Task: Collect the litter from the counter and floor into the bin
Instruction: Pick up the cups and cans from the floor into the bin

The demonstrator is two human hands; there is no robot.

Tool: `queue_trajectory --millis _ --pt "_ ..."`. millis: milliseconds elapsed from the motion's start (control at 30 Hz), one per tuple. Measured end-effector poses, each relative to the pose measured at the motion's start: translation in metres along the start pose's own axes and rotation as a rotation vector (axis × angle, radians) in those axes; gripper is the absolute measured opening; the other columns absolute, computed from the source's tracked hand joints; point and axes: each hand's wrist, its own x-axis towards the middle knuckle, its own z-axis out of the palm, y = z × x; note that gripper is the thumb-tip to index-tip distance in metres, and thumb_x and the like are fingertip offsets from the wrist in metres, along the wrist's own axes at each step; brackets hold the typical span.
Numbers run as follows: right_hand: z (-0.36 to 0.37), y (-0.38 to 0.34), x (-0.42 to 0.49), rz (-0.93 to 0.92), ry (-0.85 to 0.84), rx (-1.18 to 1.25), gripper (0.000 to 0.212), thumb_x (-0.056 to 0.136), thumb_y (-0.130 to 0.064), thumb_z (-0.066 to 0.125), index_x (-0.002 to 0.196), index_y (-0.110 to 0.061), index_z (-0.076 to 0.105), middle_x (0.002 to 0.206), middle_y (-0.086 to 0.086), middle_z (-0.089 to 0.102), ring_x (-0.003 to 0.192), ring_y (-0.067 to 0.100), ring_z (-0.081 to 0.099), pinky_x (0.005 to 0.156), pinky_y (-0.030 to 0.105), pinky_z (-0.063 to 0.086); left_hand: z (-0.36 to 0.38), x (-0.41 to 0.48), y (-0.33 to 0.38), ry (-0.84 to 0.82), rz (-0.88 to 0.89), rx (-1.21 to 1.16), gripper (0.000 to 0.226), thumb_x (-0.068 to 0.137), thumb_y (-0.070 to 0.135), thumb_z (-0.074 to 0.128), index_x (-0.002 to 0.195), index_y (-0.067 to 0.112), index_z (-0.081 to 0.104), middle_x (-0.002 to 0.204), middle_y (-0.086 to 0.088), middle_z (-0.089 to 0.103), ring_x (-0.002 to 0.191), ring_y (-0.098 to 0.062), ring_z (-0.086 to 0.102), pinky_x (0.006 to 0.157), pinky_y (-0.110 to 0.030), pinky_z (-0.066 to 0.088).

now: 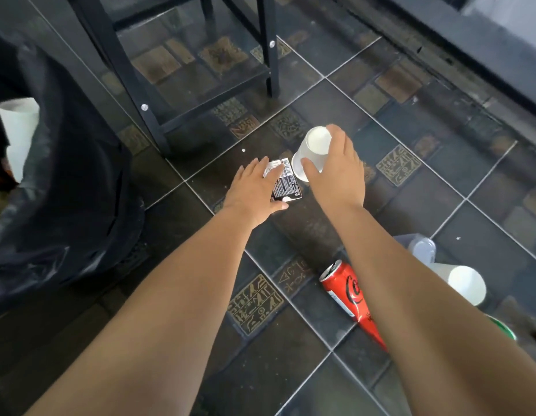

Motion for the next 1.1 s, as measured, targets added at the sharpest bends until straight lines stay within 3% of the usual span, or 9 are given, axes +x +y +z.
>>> queue_trajectory --millis 233,433,600,900,1000,1100 --pt "-0.003 -0.008 -0.008 0.026 0.015 0.037 0.063 0.089 -0.030 0.066 0.141 -0.016 0.034 0.139 0.009 0.048 0.124 0.031 0.051 0.103 0.042 0.042 0.001 -0.014 0.000 0.154 0.000 -0.028 0.077 0.088 0.053 0.058 0.150 0.021 0.026 0.147 -0.015 0.031 0.134 -0.028 0.029 0.107 -0.037 0.033" --pt "-0.020 -0.017 -0.027 0.025 0.037 0.094 0.064 0.088 -0.030 0.067 0.141 -0.018 0.033 0.139 0.007 0.048 0.123 0.029 0.052 0.103 0.043 0.045 -0.014 -0.046 -0.010 0.245 -0.074 -0.058 0.078 0.089 0.053 0.058 0.151 0.021 0.024 0.151 -0.014 0.028 0.138 -0.027 0.025 0.108 -0.038 0.034" --pt "-0.047 -0.032 -0.045 0.036 0.100 0.196 0.065 0.087 -0.029 0.067 0.142 -0.019 0.033 0.143 0.005 0.046 0.125 0.030 0.049 0.101 0.042 0.042 -0.046 -0.079 -0.010 0.404 -0.104 -0.107 0.074 0.088 0.052 0.059 0.147 0.019 0.032 0.151 -0.013 0.030 0.139 -0.028 0.027 0.109 -0.041 0.037" --pt "-0.099 -0.100 -0.076 -0.087 0.269 0.339 0.068 0.086 -0.030 0.067 0.144 -0.014 0.035 0.146 0.006 0.044 0.132 0.027 0.044 0.106 0.050 0.039 -0.131 -0.157 -0.005 0.760 -0.121 -0.183 0.069 0.090 0.050 0.057 0.145 0.013 0.039 0.150 -0.018 0.035 0.138 -0.032 0.029 0.112 -0.041 0.026" --pt "-0.117 -0.135 -0.079 -0.135 0.337 0.452 0.068 0.088 -0.032 0.064 0.147 -0.014 0.034 0.149 0.003 0.042 0.136 0.020 0.039 0.112 0.044 0.035 -0.164 -0.179 -0.009 0.875 -0.130 -0.187 0.068 0.091 0.051 0.055 0.146 0.015 0.038 0.151 -0.016 0.034 0.138 -0.031 0.029 0.111 -0.039 0.028" --pt "-0.131 -0.177 -0.081 -0.170 0.344 0.629 0.069 0.088 -0.033 0.064 0.148 -0.019 0.032 0.150 -0.003 0.039 0.133 0.006 0.036 0.112 0.031 0.035 -0.189 -0.201 -0.033 0.974 -0.214 -0.154 0.069 0.091 0.054 0.052 0.146 0.016 0.037 0.151 -0.015 0.035 0.137 -0.030 0.031 0.110 -0.039 0.031"
